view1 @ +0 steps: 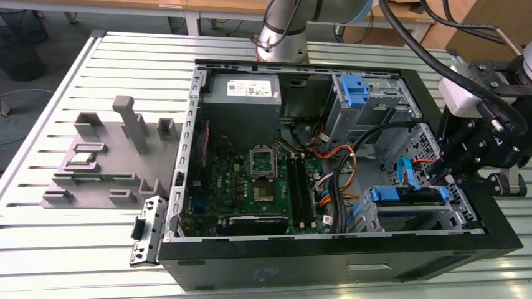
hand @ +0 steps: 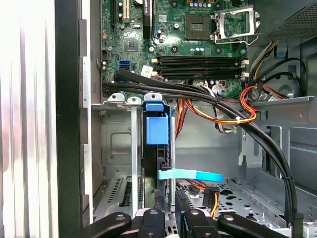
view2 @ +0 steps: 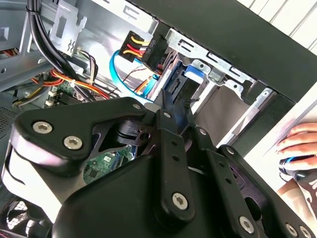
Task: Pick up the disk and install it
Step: 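Insert the second disk wire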
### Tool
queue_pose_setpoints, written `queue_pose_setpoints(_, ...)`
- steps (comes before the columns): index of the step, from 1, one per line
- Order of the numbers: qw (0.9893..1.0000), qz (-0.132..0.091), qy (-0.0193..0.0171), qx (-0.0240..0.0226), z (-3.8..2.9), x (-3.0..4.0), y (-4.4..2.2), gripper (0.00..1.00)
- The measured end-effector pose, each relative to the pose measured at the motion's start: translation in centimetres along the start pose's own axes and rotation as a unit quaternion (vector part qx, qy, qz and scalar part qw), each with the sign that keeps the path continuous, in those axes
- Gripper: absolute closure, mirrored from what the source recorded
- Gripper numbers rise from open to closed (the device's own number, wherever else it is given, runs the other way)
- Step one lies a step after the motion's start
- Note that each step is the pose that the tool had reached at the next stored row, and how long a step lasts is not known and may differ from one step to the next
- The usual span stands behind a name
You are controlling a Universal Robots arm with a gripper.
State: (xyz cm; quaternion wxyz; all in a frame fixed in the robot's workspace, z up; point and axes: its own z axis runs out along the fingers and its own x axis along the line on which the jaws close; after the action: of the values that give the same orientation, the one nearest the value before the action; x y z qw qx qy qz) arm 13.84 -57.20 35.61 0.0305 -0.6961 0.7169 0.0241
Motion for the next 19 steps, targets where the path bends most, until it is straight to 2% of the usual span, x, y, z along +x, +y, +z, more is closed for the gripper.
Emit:
queue_pose_setpoints(4,1.0,0.0,-0.0003,0.0,-0.03,-0.01,0.0,0.76)
queue_pose_setpoints(10,1.0,0.0,-0.0055,-0.0001,-0.02,-0.03,0.0,0.76)
queue_pose_setpoints(19,1.0,0.0,-0.006,-0.0002,-0.02,-0.07,0.0,0.76)
